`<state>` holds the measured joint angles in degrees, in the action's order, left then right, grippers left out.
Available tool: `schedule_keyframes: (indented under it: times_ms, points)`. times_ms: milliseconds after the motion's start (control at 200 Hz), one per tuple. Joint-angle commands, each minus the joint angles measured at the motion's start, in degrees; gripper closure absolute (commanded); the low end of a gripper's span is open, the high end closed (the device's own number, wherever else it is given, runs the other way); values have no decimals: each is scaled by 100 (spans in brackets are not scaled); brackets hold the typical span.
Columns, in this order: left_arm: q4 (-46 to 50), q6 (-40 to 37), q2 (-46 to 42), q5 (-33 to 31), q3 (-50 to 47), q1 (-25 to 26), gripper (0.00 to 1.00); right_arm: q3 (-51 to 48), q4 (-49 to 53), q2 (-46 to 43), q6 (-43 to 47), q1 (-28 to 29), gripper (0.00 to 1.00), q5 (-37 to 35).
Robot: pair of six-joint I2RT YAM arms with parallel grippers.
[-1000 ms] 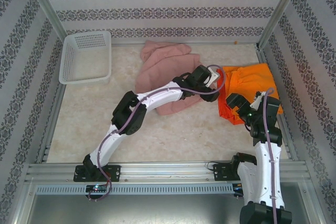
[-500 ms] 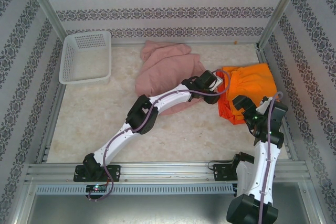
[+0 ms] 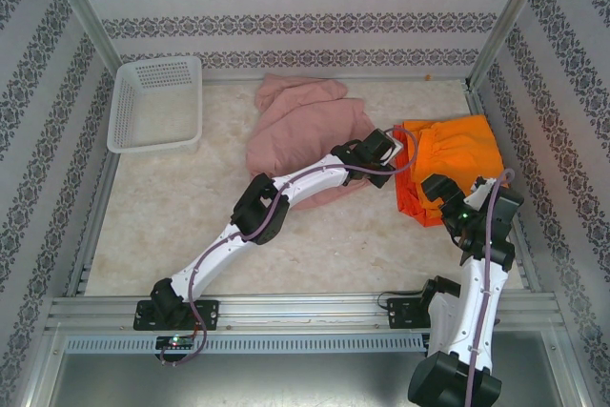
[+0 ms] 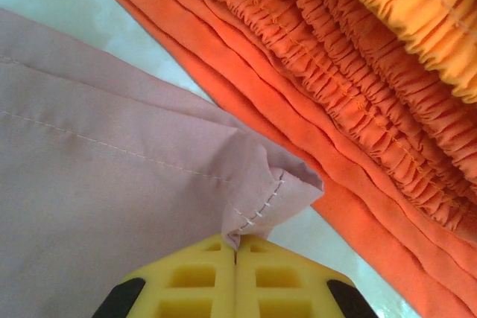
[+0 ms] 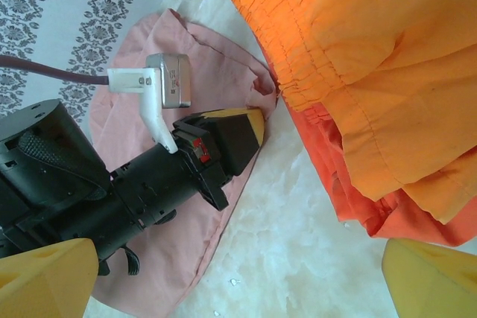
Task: Fold and stack the shorts
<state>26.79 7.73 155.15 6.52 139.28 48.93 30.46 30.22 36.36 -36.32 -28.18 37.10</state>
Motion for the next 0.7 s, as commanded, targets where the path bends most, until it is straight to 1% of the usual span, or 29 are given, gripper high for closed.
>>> schedule_keyframes:
  times_ms: [0, 125, 225, 280, 340, 405, 485, 560, 599, 694]
  points:
    - [-64, -30, -332, -192, 219, 56, 100, -75, -104, -68, -93, -65, 2, 153]
    - [-51, -194, -1021, -466, 190, -50, 100, -66, -143, -85, -138, -64, 2, 175]
    - [40, -254, -1782, -682, 82, -232, 100, -74, -206, -86, -165, -65, 2, 200]
    - [35, -253, -2252, -807, -155, -381, 100, -83, -239, -79, -157, -64, 2, 217]
    - [-83, -252, -2902, -955, -632, -571, 100, -92, -275, -68, -140, -64, 2, 242]
    - [-480, -194, -3780, -1133, -1550, -827, 100, -97, -335, -42, -139, -65, 2, 285]
    - [-1417, 136, -5080, -1267, -3266, -1281, 100, -85, -406, 9, -118, -56, 2, 355]
    - [-2421, 734, -6331, -1289, -5060, -1938, 100, -88, -470, 69, -117, -6, 2, 372]
    - [-2806, 990, -6965, -1366, -5921, -2323, 100, -84, -498, 106, -113, 22, 2, 378]
    - [-3102, 1229, -8264, -1725, -7557, -3153, 100, -75, -599, 197, -95, 191, 2, 349]
